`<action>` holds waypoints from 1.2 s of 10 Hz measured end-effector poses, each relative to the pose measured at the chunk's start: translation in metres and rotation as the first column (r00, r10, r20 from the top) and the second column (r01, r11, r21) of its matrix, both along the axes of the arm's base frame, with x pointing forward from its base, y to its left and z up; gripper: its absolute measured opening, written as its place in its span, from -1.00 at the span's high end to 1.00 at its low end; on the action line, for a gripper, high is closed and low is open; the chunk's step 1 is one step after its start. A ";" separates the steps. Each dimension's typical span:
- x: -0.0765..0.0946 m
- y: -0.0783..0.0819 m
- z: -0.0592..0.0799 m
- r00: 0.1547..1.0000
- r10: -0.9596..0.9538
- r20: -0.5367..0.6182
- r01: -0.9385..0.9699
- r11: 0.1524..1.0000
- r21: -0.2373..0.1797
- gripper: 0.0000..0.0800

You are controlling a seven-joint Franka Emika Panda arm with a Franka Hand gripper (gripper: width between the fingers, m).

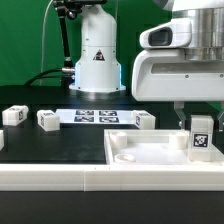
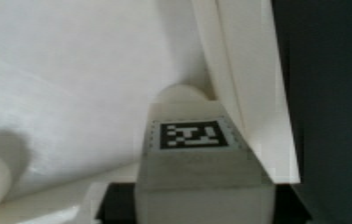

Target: Assemble one leg

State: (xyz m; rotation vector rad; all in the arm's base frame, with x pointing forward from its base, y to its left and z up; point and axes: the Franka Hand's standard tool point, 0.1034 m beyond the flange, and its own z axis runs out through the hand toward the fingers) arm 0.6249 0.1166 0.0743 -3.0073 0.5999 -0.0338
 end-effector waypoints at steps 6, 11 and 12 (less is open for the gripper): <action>-0.003 -0.022 0.000 0.929 -0.371 -0.004 0.370 0.928 -0.049 0.23; -0.003 -0.023 -0.001 0.918 -0.396 -0.005 0.396 0.917 -0.053 -0.59; -0.003 -0.023 -0.001 0.918 -0.396 -0.005 0.396 0.917 -0.053 -0.61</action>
Offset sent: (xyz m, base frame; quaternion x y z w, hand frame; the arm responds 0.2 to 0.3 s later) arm -0.0039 0.0018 -0.0040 0.0117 0.0162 0.2769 0.9607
